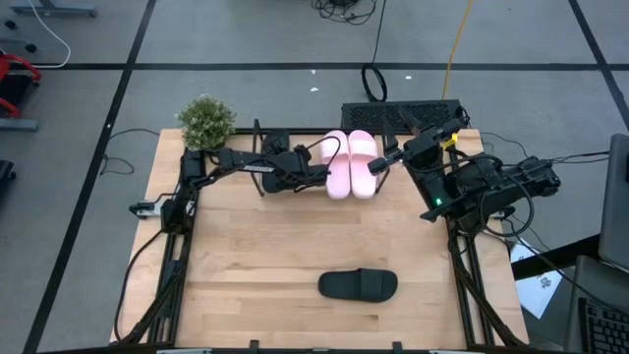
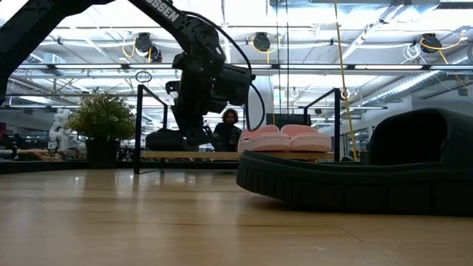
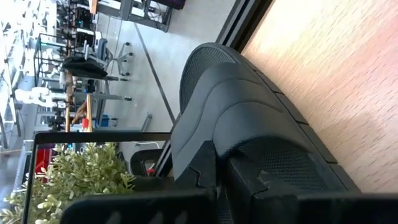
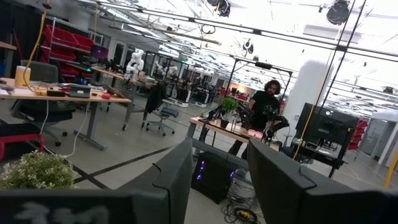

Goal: Pick and place slides into the shelf
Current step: Put the top black slide on the shelf, then put the black slide on the shelf

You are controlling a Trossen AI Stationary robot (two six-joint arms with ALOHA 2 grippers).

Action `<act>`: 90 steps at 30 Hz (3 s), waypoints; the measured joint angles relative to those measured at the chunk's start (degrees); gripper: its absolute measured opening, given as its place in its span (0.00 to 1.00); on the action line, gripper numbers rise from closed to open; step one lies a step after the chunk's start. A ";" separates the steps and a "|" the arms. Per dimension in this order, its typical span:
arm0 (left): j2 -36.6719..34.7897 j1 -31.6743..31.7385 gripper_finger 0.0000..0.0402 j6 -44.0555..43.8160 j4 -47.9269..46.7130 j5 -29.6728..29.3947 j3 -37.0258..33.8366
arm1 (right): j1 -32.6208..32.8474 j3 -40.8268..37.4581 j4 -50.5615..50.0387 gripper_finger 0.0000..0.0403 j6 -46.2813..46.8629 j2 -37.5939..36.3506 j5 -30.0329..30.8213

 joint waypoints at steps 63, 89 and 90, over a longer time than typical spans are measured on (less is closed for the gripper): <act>-1.60 -2.58 0.68 4.47 -1.15 1.92 6.13 | 0.00 0.00 0.00 0.36 0.50 0.00 0.31; -1.64 -25.31 0.68 -1.51 -13.60 26.97 25.38 | -2.65 0.00 0.72 0.36 -8.87 -5.86 0.10; -1.64 -26.31 0.68 -1.60 -12.08 27.58 25.38 | -3.03 0.00 0.70 0.36 -8.82 -6.24 0.06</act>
